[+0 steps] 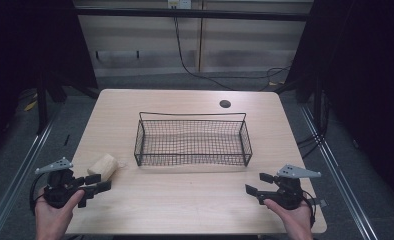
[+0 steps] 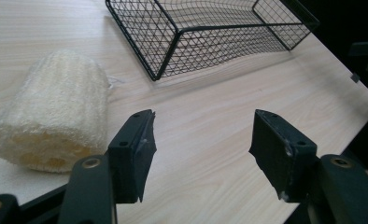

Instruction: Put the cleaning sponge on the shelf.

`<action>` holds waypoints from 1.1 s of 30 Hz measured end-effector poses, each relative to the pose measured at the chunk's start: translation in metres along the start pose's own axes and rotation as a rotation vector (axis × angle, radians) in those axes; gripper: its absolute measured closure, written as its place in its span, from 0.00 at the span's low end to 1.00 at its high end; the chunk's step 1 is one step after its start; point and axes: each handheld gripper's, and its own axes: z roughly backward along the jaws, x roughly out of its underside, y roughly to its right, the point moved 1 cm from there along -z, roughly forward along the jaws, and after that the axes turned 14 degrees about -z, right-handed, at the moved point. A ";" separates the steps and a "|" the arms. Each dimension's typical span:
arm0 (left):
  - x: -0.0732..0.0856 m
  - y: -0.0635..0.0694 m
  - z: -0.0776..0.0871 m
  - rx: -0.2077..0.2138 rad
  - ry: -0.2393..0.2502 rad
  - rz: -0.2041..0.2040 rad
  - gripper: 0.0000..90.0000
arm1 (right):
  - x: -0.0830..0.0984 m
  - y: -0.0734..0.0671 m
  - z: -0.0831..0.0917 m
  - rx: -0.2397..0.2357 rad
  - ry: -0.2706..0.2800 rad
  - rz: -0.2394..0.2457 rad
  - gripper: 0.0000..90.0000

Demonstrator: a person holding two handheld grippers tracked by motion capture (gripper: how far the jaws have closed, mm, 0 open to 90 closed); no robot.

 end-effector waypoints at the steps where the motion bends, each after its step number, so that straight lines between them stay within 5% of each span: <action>1: -0.002 0.000 0.000 -0.007 -0.022 -0.014 0.39 | 0.000 0.000 0.000 0.000 -0.002 -0.002 0.28; 5: -0.010 0.001 -0.002 0.043 -0.057 -0.043 0.44 | 0.000 0.000 -0.001 0.001 -0.008 0.000 0.27; 13: -0.028 0.010 -0.004 0.070 -0.126 -0.120 0.31 | 0.000 0.000 -0.001 -0.002 -0.023 0.002 0.26; 16: -0.035 0.008 -0.004 0.100 -0.148 -0.120 0.27 | 0.000 -0.001 -0.002 -0.003 -0.026 0.005 0.26; 23: -0.054 -0.005 0.007 0.075 -0.168 -0.119 0.30 | 0.001 -0.001 -0.003 -0.010 -0.042 0.007 0.26; 33: -0.073 -0.029 -0.006 0.074 -0.344 -0.094 0.33 | 0.001 -0.001 -0.004 -0.018 -0.051 0.000 0.25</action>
